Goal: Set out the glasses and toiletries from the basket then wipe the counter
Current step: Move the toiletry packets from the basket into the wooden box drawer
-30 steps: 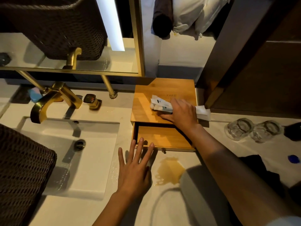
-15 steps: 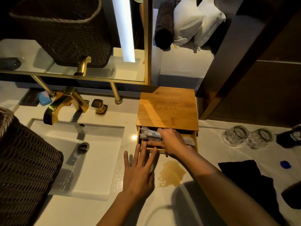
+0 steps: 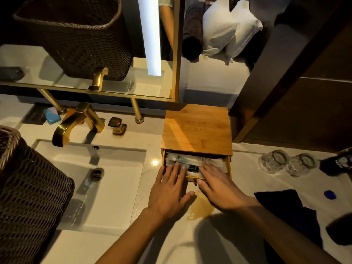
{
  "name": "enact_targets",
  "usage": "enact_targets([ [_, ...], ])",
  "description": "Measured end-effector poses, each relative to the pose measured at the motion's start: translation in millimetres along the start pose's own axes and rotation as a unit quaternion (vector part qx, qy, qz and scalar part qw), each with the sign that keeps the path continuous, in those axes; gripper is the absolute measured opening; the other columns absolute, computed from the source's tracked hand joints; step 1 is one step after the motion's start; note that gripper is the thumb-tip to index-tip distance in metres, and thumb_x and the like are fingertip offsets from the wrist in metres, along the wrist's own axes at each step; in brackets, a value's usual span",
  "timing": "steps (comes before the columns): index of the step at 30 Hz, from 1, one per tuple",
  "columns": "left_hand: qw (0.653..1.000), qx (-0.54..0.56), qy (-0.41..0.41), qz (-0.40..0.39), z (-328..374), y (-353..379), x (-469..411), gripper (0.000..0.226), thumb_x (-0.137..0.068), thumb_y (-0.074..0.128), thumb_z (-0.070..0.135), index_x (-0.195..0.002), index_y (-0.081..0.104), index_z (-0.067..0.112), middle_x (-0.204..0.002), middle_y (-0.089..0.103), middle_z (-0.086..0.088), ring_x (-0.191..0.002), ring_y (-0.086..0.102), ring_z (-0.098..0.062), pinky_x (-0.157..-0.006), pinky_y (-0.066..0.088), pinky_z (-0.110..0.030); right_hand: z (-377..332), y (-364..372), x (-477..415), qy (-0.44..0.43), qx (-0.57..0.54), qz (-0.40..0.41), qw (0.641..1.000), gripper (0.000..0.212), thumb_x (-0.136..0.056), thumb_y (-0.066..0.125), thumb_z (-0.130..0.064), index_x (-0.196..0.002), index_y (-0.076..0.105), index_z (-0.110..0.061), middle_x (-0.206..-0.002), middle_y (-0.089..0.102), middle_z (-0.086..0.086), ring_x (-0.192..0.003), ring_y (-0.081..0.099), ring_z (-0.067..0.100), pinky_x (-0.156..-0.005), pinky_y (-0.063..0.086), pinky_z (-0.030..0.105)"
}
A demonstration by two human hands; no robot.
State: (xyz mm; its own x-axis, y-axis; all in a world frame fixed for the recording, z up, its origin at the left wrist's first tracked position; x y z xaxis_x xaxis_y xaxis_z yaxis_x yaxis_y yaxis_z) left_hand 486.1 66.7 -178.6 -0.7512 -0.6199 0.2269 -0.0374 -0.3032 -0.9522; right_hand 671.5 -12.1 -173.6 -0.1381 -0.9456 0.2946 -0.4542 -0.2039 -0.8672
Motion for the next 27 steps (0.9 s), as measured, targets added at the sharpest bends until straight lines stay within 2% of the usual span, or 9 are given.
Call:
enact_targets([
  [3,1.000,0.005,0.004,-0.025,2,-1,-19,0.111,-0.073,-0.022,0.087,-0.162,-0.008,0.023,-0.172,-0.009,-0.006,-0.157,-0.015,-0.024,-0.123,-0.021,-0.041,5,6,-1,0.028,0.027,-0.040,0.998,0.075,-0.096,0.015,-0.071,-0.159,0.009,-0.031,-0.168,0.003,-0.006,-0.154,-0.003,0.010,-0.120,-0.001,0.033],
  [6,0.998,-0.010,-0.005,-0.065,0,-5,-38,0.126,-0.059,-0.029,0.092,-0.162,-0.007,0.024,-0.172,-0.006,-0.009,-0.159,-0.010,-0.027,-0.127,-0.016,-0.046,7,4,-18,0.057,0.010,-0.057,0.997,0.092,-0.086,0.008,-0.084,-0.159,0.005,-0.029,-0.168,-0.002,-0.006,-0.153,-0.006,0.011,-0.120,-0.003,0.035],
  [9,0.995,-0.034,-0.017,-0.096,-2,-12,-52,0.122,-0.065,-0.016,0.092,-0.164,-0.002,0.021,-0.172,0.001,-0.013,-0.160,-0.005,-0.029,-0.128,-0.011,-0.049,11,0,-35,0.073,-0.010,-0.054,0.996,0.096,-0.084,0.009,-0.087,-0.160,0.008,-0.029,-0.168,0.007,-0.004,-0.154,0.003,0.014,-0.124,0.005,0.043],
  [12,0.995,-0.044,-0.020,-0.087,1,-16,-53,0.106,-0.083,0.005,0.087,-0.164,-0.001,0.018,-0.172,0.000,-0.013,-0.159,-0.005,-0.030,-0.129,-0.010,-0.049,11,0,-40,0.056,-0.013,-0.013,0.998,0.091,-0.085,0.010,-0.087,-0.157,0.018,-0.032,-0.165,0.022,-0.005,-0.152,0.017,0.013,-0.124,0.015,0.044],
  [15,0.997,-0.044,0.016,-0.064,9,-7,-35,0.095,-0.092,0.014,0.079,-0.162,-0.005,0.018,-0.172,-0.004,-0.012,-0.159,-0.004,-0.030,-0.126,-0.010,-0.045,9,6,-29,0.045,-0.009,-0.002,0.999,0.094,-0.084,0.008,-0.089,-0.157,0.019,-0.032,-0.166,0.020,-0.008,-0.153,0.012,0.011,-0.119,0.006,0.034],
  [18,0.995,-0.016,0.011,-0.097,9,-1,-27,0.097,-0.090,0.018,0.078,-0.162,-0.007,0.018,-0.172,-0.006,-0.011,-0.159,-0.001,-0.031,-0.127,-0.003,-0.044,5,14,-20,0.048,-0.005,-0.032,0.998,0.100,-0.079,0.004,-0.092,-0.157,0.018,-0.031,-0.166,0.018,-0.007,-0.153,0.011,0.012,-0.114,0.004,0.031],
  [22,0.990,0.019,-0.015,-0.142,5,-7,-51,0.100,-0.090,0.032,0.078,-0.163,-0.003,0.020,-0.172,-0.006,-0.009,-0.159,0.001,-0.033,-0.130,0.005,-0.048,3,9,-30,0.066,-0.041,-0.071,0.994,0.109,-0.073,0.004,-0.096,-0.159,0.010,-0.030,-0.168,0.006,-0.008,-0.154,0.002,0.011,-0.117,0.005,0.034],
  [25,0.987,0.035,-0.028,-0.156,5,-8,-64,0.104,-0.086,0.034,0.082,-0.163,-0.003,0.022,-0.173,-0.008,-0.006,-0.159,-0.003,-0.031,-0.130,0.005,-0.049,3,2,-39,0.064,-0.067,-0.084,0.992,0.106,-0.075,0.007,-0.095,-0.159,0.009,-0.031,-0.168,-0.001,-0.011,-0.152,-0.007,0.008,-0.119,0.002,0.037],
  [27,0.987,0.031,-0.036,-0.153,5,-8,-69,0.104,-0.087,0.036,0.081,-0.163,-0.004,0.022,-0.173,-0.008,-0.005,-0.159,-0.005,-0.030,-0.129,0.003,-0.050,3,1,-42,0.058,-0.060,-0.077,0.994,0.101,-0.078,0.008,-0.093,-0.158,0.013,-0.031,-0.168,0.001,-0.010,-0.153,-0.006,0.009,-0.122,0.005,0.041],
])
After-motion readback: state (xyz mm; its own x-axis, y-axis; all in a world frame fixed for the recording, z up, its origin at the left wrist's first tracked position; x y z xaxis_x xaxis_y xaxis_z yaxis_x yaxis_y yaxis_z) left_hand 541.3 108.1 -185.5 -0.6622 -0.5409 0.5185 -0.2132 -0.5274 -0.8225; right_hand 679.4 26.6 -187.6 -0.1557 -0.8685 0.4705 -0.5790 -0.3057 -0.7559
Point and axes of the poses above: each hand's wrist, its own x-axis away from the middle knuckle, its own y-axis out of the palm, z = x × y, the point moved 2 cm from there along -x, towards the middle knuckle
